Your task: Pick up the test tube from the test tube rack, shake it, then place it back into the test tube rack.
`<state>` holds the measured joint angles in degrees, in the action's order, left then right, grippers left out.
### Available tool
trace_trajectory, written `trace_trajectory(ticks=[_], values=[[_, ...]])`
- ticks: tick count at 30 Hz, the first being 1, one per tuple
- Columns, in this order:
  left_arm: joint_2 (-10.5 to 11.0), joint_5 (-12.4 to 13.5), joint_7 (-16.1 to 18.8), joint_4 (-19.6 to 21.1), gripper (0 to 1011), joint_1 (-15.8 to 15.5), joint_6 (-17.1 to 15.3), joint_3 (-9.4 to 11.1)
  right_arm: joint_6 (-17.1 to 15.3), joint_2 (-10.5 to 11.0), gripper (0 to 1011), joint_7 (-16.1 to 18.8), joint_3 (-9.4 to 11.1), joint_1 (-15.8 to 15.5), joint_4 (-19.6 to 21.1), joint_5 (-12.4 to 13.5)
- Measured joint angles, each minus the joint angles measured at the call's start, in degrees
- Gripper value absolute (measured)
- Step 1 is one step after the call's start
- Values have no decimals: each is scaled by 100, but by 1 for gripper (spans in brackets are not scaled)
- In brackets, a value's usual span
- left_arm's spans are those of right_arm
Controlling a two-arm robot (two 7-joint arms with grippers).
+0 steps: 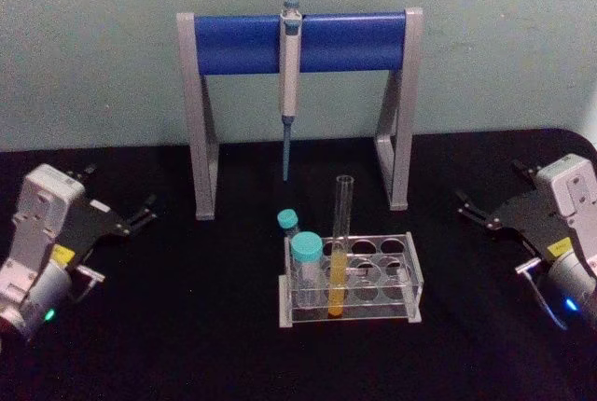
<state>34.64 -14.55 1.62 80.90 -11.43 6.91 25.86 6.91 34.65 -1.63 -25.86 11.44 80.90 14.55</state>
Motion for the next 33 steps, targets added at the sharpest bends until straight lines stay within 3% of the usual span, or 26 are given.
trace_trajectory(ticks=[33], values=[[0,0,0,0,1001,0,0,0,0,0,1000,1,0,0,0,0]])
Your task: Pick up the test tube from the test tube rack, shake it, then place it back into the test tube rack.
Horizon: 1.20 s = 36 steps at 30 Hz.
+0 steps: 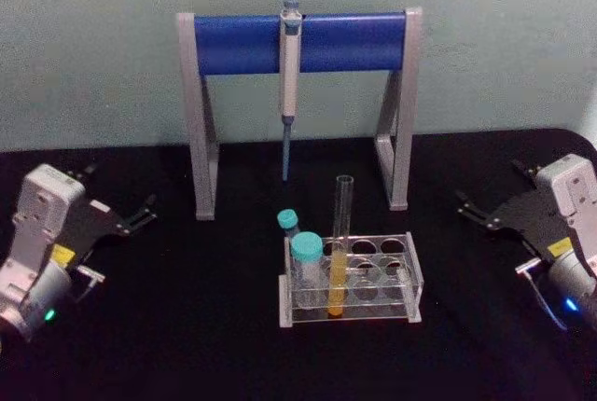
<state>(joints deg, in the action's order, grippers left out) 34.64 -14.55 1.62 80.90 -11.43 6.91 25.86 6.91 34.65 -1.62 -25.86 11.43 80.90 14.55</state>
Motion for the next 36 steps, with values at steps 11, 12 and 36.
trace_trajectory(ticks=[11,12,36], values=[[0,0,0,0,1001,0,0,0,0,0,1000,0,0,0,0,0],[0,0,0,0,1001,0,0,0,0,0,1000,0,0,0,0,0],[0,0,0,0,1001,0,0,0,0,0,1000,0,0,0,0,0]])
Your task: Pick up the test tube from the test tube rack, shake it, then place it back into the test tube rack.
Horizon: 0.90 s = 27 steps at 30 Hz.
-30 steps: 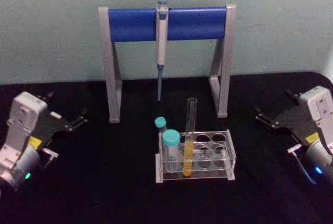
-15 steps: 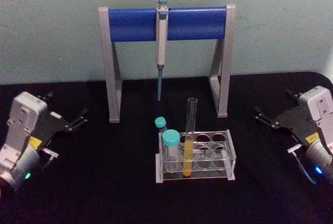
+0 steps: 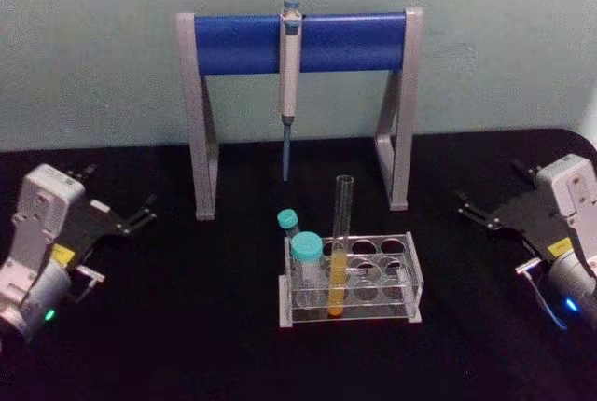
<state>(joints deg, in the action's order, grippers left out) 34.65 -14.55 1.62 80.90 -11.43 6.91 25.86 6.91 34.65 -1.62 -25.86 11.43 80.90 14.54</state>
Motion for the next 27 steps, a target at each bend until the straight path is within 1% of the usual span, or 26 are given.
trace_trajectory(ticks=[19,25,27], values=[[0,0,0,0,1001,0,0,0,0,0,1000,0,0,0,0,0],[0,0,0,0,1001,0,0,0,-34,-12,1000,46,90,-93,78,-14],[0,0,0,0,1001,0,0,0,-59,5,1000,71,142,-186,175,-10]])
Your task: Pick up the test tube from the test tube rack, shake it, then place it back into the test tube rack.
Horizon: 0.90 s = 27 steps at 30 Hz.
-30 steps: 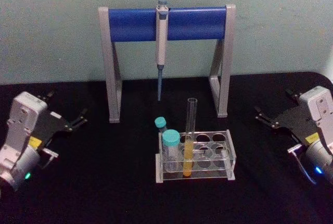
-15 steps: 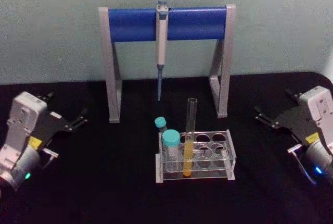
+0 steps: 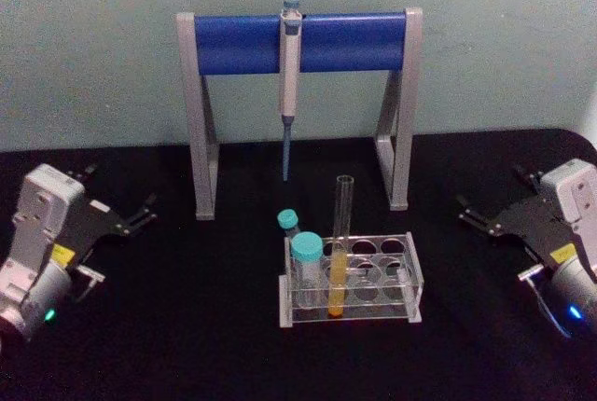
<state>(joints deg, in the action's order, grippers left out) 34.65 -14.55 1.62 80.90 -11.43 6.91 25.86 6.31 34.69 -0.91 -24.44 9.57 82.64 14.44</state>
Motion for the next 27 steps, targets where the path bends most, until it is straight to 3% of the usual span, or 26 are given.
trace_trajectory(ticks=[7,16,27], values=[[0,0,0,0,1001,0,0,0,-29,95,1000,120,185,-426,480,169],[0,0,0,0,1001,0,0,0,-33,128,1000,695,361,-1021,1238,796],[0,0,0,0,1001,0,0,0,-277,-108,1000,1447,209,-1068,1497,1240]])
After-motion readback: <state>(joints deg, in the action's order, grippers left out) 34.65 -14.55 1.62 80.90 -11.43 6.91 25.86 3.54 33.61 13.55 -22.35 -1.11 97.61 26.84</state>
